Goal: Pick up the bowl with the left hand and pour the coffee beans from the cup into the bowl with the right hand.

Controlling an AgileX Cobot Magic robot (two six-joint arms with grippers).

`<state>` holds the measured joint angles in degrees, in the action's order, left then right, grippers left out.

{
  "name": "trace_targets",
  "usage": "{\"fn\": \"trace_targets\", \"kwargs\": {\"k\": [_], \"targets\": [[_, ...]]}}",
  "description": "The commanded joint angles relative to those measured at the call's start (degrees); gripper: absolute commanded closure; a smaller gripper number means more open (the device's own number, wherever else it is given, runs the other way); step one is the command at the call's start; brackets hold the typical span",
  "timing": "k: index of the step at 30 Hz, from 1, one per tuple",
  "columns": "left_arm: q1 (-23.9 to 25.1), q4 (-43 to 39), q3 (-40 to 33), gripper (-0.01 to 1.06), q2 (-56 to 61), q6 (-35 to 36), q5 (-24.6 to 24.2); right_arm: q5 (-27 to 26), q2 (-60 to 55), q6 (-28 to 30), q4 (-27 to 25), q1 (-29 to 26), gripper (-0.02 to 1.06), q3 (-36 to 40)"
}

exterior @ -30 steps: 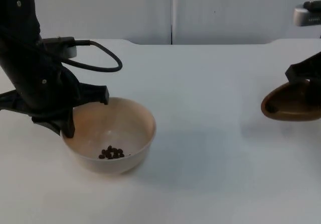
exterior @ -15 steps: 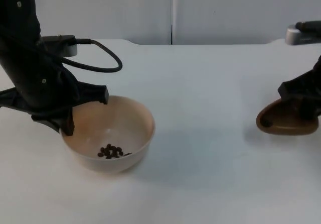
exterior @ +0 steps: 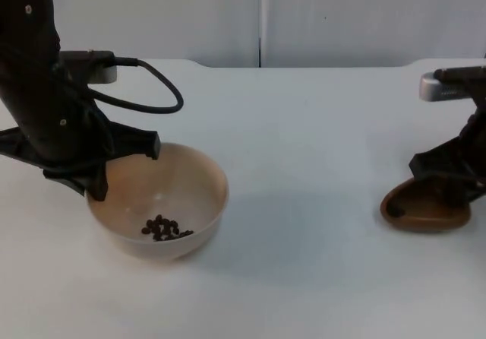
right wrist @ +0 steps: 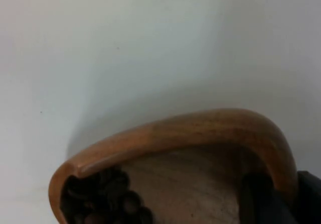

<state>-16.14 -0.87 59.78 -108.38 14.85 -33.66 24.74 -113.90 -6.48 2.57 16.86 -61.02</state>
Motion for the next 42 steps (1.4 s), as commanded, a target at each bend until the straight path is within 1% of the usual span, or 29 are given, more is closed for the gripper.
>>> {"fn": "trace_targets", "kwargs": {"k": [1, 5, 18, 20, 21, 26, 27, 30, 31, 36, 37, 38, 39, 41, 42], "targets": [[0.17, -1.13, -0.24, 1.05, 0.32, 0.02, 0.14, -0.9, -0.57, -0.41, -0.19, -0.27, 1.05, 0.12], [0.17, -1.13, -0.24, 1.05, 0.32, 0.02, 0.02, -1.15, -2.14, -0.85, -0.19, -0.27, 1.05, 0.12], [0.17, -1.13, -0.24, 1.05, 0.32, 0.02, -0.24, -1.41, -2.24, -1.8, -0.31, -0.27, 1.03, 0.12], [0.17, -1.25, -0.24, 1.05, 0.32, 0.02, -0.24, -1.26, -2.24, -1.8, -0.31, -0.27, 0.98, 0.12], [0.17, -1.25, -0.24, 1.05, 0.32, 0.02, -0.24, -1.26, -2.24, -1.8, -0.31, -0.27, 0.98, 0.12], [0.17, -1.26, -0.24, 1.05, 0.32, 0.02, -0.35, -1.14, -2.24, -1.8, -0.31, -0.27, 0.8, 0.12], [0.17, -1.26, -0.24, 1.05, 0.32, 0.02, -0.35, -1.14, -2.24, -1.8, -0.31, -0.27, 0.8, 0.12], [0.17, -1.11, -0.24, 1.05, 0.32, 0.42, -0.21, -1.14, -2.24, -2.93, -0.18, -0.27, 0.7, 0.12], [0.17, -1.11, -0.24, 1.05, 0.32, 0.42, -0.21, -1.14, -2.24, -2.93, -0.18, -0.27, 0.7, 0.12], [0.17, -1.29, -0.24, 1.05, 0.32, 0.42, -0.43, -1.63, -2.24, -2.93, -0.18, -0.27, 0.55, 0.12], [0.17, -1.29, -0.24, 1.05, 0.32, 0.42, -0.43, -1.63, -2.24, -2.93, -0.18, -0.27, 0.55, 0.12], [0.17, -1.29, -0.24, 1.05, 0.32, 0.42, -0.66, -2.2, -2.24, -2.93, -0.28, -0.27, 0.5, 0.12], [0.17, -1.29, -0.24, 1.05, 0.32, 0.42, -0.7, -2.33, -2.24, -2.93, -0.28, -0.27, 0.48, 0.12], [0.17, -1.29, -0.24, 1.05, 0.32, 0.42, -0.81, -2.46, -2.24, -3.18, -0.28, -0.27, 0.4, 0.12], [0.17, -1.29, -0.24, 1.04, 0.32, 0.42, -0.82, -2.46, -2.24, -3.18, -0.28, -0.27, 0.39, 0.12]]}}
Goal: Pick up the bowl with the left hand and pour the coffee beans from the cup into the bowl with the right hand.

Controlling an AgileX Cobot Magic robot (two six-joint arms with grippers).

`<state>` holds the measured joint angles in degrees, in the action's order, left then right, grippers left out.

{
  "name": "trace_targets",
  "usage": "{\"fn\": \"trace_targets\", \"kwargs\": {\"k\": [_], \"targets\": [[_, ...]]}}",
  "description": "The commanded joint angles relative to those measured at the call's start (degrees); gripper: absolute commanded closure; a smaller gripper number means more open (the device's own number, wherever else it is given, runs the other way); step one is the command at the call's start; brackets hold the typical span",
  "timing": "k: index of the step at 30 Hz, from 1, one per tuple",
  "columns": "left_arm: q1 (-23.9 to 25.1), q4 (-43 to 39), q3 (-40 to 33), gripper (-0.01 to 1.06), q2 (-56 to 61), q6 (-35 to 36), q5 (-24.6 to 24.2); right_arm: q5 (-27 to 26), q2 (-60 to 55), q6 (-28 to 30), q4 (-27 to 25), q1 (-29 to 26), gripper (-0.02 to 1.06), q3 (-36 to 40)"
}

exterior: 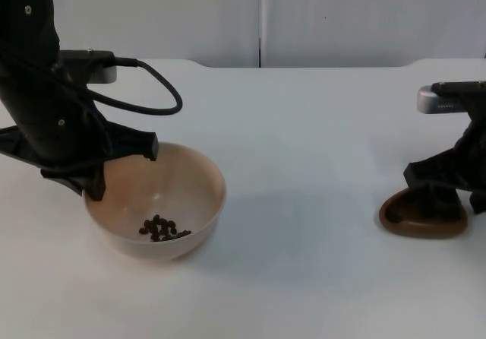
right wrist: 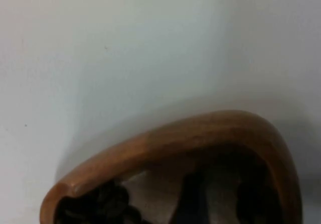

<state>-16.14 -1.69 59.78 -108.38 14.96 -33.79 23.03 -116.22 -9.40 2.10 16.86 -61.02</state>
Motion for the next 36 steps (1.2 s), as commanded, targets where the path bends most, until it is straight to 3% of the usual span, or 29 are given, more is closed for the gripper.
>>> {"fn": "trace_targets", "kwargs": {"k": [1, 4, 13, 15, 16, 20, 25, 36], "targets": [[0.17, -0.47, -0.24, 1.04, 0.32, 0.32, -0.69, -0.75, 0.08, -0.26, 0.19, -0.27, 0.39, 0.12], [0.17, -0.73, -0.24, 0.93, 0.32, 0.32, -0.78, -0.48, 0.47, -0.26, 0.19, -0.27, 0.39, 0.12], [0.17, -1.13, -0.24, 0.86, 0.32, 0.32, -0.67, -0.58, 4.97, -0.26, 0.32, -0.27, 0.39, 0.12], [0.17, -1.13, -0.24, 0.74, 0.32, 0.32, -0.77, -0.36, 6.57, -0.04, 0.32, -0.27, 0.39, 0.12], [0.17, -1.13, -0.24, 0.74, 0.32, 0.32, -0.77, -0.36, 6.57, -0.04, 0.32, -0.27, 0.39, 0.12], [0.17, -0.53, -0.24, 0.48, 0.32, 0.32, -0.66, 0.27, 11.28, -0.04, 0.32, -0.27, 0.39, 0.12], [0.17, -0.78, -0.13, 0.34, 0.43, 0.32, -0.66, 0.33, 18.5, -0.01, 0.32, -0.27, 0.39, 0.12], [0.17, -0.78, -0.13, 0.33, 9.16, 0.32, -0.82, 3.7, 39.65, 1.49, 0.32, -0.27, 0.39, 0.12]]}}
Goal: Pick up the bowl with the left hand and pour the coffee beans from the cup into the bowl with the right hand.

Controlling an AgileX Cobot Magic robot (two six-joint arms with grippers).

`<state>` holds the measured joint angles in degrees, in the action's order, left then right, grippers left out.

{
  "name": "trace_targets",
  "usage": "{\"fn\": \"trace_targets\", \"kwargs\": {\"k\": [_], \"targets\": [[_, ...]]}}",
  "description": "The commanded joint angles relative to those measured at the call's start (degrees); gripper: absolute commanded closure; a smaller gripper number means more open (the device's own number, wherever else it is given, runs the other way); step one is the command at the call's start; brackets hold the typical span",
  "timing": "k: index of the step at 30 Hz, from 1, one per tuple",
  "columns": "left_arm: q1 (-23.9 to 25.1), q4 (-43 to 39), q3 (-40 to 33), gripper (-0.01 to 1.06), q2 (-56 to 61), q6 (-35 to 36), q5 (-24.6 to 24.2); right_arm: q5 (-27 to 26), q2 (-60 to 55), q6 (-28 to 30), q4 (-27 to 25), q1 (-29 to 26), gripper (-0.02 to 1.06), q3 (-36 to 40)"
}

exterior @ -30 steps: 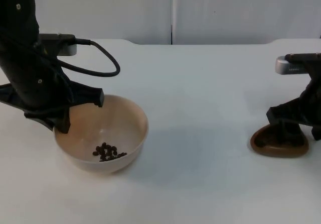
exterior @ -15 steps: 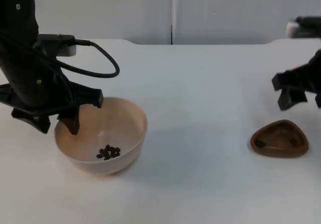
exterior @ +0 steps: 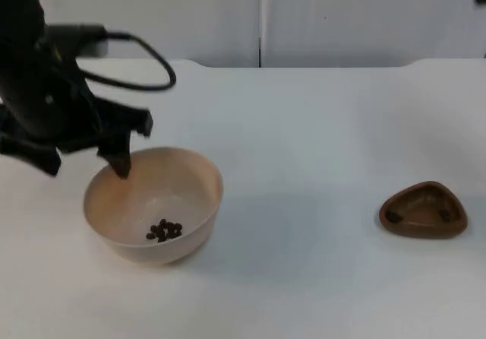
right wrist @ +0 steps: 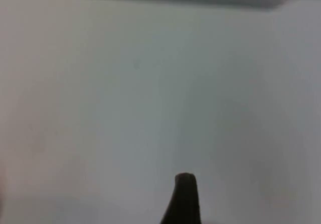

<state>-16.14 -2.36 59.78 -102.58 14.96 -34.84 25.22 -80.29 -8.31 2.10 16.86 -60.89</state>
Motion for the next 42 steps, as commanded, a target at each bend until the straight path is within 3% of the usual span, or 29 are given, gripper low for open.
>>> {"fn": "trace_targets", "kwargs": {"k": [1, 15, 22, 29, 42], "targets": [[0.17, -0.11, -0.13, 0.33, 5.6, 0.32, 0.23, 2.36, 6.07, 0.53, 0.32, -0.27, 0.39, 0.0], [0.17, -0.11, -0.13, 0.33, 33.65, 0.32, -0.8, 14.99, 24.2, 4.75, 0.21, -0.27, 0.39, 0.09], [0.17, -0.11, -0.13, 0.33, 42.1, -1.17, -6.97, 15.54, 33.17, 4.85, 0.0, -0.27, 0.39, 5.94], [0.17, -0.11, -0.36, 0.33, 46.28, -1.26, -10.1, 16.18, 40.51, 4.96, -1.21, -0.27, 0.39, 12.36], [0.17, 0.43, -14.31, 0.33, 61.37, -1.42, -9.81, 20.45, 55.45, 4.96, -3.19, -0.27, 0.39, 22.91]]}}
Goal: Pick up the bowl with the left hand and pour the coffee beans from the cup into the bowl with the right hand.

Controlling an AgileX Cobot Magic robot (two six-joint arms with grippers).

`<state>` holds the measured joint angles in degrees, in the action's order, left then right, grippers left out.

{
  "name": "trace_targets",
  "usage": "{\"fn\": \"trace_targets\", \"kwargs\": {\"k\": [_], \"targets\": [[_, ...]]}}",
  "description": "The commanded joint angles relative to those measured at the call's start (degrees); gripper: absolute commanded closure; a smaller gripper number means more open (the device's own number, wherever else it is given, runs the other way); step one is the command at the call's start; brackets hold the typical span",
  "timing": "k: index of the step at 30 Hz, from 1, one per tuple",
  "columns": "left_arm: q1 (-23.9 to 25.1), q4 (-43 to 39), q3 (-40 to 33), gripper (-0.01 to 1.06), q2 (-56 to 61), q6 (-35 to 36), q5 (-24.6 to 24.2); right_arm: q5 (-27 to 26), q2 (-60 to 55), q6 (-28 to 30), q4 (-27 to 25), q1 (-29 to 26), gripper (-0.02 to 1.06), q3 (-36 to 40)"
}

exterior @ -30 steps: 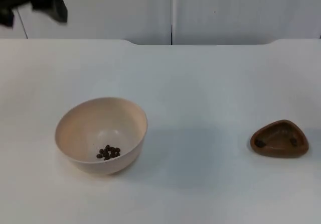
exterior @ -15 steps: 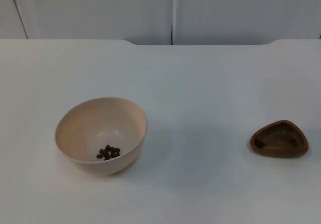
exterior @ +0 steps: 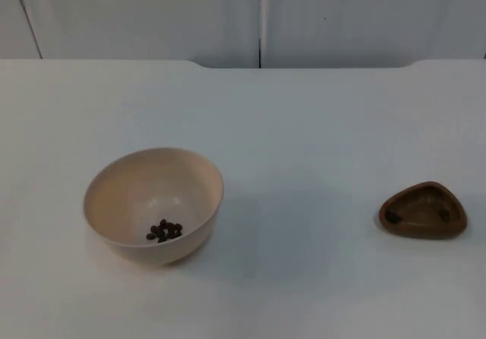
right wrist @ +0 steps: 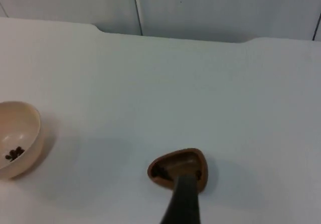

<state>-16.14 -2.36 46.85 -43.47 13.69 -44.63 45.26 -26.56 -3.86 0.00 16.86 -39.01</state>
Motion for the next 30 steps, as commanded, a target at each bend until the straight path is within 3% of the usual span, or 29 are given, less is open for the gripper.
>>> {"fn": "trace_targets", "kwargs": {"k": [1, 8, 14, 19, 25, 30], "targets": [[0.17, 0.43, -2.51, 0.33, 3.95, -0.16, -0.01, 0.53, 2.96, 0.51, -1.66, -0.27, 0.39, 1.74], [0.17, 0.43, -6.87, 0.33, 15.23, -2.52, -3.56, 5.12, 11.21, 0.51, -1.7, -0.27, 0.39, 4.03], [0.17, 0.43, -7.76, 0.33, 23.67, -3.24, -10.0, 9.39, 17.75, 1.92, -1.8, -0.27, 0.39, 4.25], [0.17, 0.43, -8.11, 0.33, 29.32, -8.79, -14.63, 9.84, 22.83, 2.03, -1.8, -0.27, 0.39, 4.25], [0.17, 1.81, -11.99, 0.33, 36.78, -9.4, -14.79, 12.23, 26.56, 5.06, -3.49, -0.27, 0.39, 4.25], [0.17, 2.99, -14.24, 0.33, 42.43, -11.32, -15.04, 15.05, 26.56, 12.06, -9.75, -0.27, 0.39, 5.11]]}}
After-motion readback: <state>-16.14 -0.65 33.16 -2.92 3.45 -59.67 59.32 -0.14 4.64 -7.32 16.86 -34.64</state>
